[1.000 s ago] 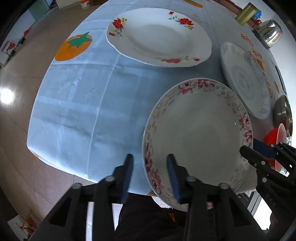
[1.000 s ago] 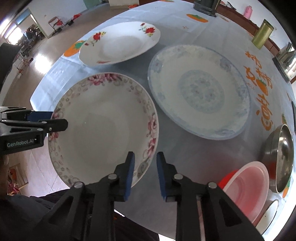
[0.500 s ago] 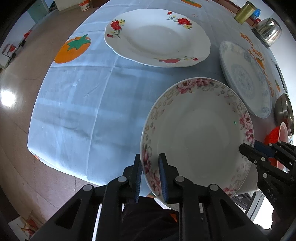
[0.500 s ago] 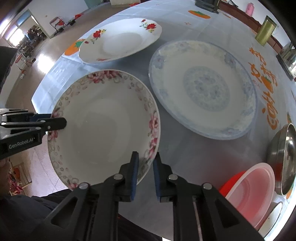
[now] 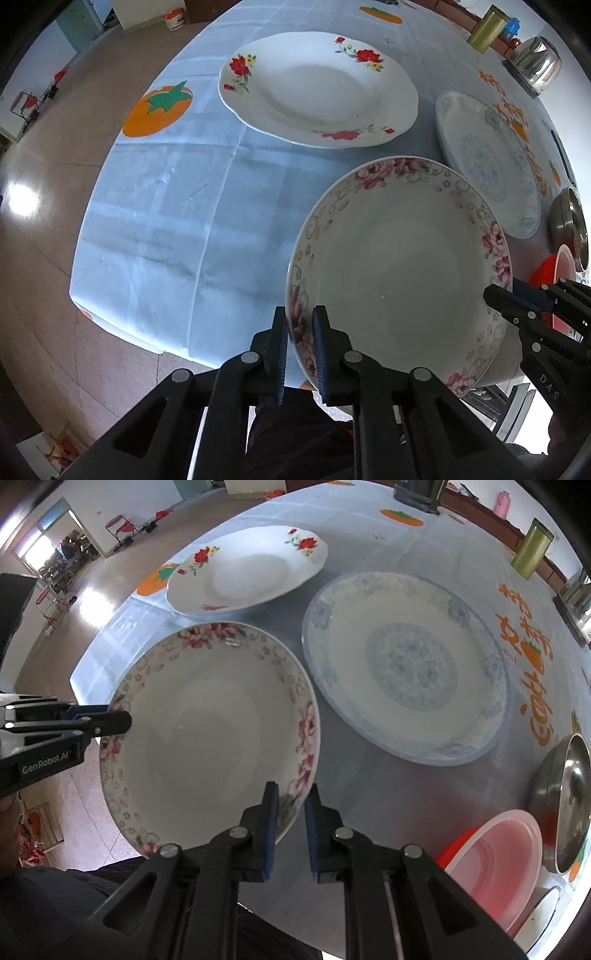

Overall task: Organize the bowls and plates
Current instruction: 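Carry the pink-floral plate with both grippers over the blue-patterned plate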

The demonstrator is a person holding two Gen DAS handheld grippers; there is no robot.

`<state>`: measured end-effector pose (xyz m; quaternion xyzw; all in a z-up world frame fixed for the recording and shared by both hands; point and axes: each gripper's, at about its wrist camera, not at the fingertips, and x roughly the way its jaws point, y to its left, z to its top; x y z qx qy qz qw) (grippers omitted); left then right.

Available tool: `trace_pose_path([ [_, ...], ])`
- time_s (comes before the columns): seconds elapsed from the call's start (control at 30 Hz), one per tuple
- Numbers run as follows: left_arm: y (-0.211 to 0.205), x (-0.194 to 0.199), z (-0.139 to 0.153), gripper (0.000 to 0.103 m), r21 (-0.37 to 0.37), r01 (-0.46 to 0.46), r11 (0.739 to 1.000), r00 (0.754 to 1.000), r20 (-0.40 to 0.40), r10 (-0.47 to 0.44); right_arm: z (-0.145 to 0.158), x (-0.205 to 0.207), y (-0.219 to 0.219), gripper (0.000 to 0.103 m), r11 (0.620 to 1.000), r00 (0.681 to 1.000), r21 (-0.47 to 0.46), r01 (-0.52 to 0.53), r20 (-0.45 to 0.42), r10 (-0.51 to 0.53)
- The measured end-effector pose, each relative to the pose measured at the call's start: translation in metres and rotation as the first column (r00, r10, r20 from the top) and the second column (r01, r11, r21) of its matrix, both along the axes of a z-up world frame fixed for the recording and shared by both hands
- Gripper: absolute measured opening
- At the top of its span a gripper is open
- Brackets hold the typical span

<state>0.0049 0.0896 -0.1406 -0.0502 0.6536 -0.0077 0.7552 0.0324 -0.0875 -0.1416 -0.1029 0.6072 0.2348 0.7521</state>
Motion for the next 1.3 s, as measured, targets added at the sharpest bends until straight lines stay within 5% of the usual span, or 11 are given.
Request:
trace_pose_path([
  [1.3,-0.021,0.003,0.045,0.014,0.076,0.054,0.996,0.993,0.105,-0.062,0.038,-0.005,-0.025,0.014,0.999,0.995,0.045,0.02,0.096,-0.025],
])
